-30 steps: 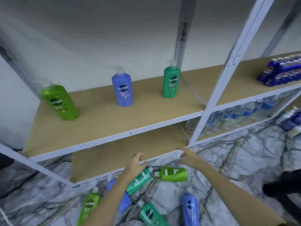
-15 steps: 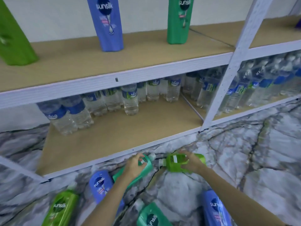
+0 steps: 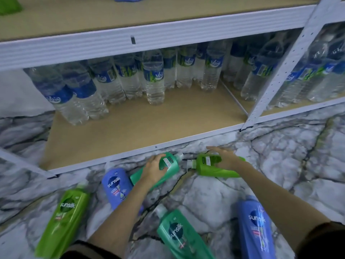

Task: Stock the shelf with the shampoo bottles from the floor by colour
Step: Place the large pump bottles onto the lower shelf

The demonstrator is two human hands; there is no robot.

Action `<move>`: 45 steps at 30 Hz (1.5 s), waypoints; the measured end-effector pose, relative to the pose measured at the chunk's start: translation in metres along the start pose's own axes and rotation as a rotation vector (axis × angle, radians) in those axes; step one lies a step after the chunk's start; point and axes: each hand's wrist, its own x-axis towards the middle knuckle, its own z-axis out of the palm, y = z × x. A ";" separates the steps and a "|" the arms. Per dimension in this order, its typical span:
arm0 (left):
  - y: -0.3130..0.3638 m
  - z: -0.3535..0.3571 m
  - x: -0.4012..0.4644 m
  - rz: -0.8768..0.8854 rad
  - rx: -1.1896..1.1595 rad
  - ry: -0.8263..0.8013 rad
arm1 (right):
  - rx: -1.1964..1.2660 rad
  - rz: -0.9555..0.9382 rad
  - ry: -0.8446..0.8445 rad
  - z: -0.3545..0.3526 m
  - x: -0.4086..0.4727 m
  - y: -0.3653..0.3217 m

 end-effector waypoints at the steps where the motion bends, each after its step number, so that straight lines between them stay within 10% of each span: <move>1: -0.001 0.000 0.004 0.000 0.017 0.002 | 0.008 0.002 -0.038 0.004 0.012 0.009; 23: -0.015 0.011 0.028 -0.175 0.290 -0.244 | -0.179 0.044 -0.100 0.032 0.004 0.016; 32: -0.025 0.011 0.018 -0.189 -0.186 -0.263 | 0.135 -0.061 -0.069 0.055 -0.002 0.004; 45: -0.001 0.011 -0.002 -0.062 -0.060 -0.284 | 0.078 -0.065 0.003 0.060 -0.017 -0.018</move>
